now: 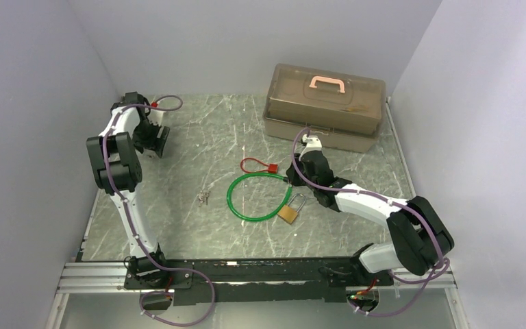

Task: Unlock with the key

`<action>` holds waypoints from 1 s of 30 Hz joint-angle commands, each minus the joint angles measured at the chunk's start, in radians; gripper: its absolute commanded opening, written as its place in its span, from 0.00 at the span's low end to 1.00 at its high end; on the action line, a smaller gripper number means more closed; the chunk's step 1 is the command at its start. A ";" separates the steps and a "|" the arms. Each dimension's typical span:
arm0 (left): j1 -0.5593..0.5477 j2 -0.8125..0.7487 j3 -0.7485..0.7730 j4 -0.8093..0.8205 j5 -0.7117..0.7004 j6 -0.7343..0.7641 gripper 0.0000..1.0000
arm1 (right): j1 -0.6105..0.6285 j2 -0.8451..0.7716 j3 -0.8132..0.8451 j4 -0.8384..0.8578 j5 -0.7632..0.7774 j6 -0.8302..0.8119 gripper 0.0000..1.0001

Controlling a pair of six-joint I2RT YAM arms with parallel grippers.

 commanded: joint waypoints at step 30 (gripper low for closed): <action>-0.122 -0.148 -0.344 0.185 -0.013 0.067 0.32 | 0.034 -0.098 -0.009 0.066 -0.024 0.009 0.10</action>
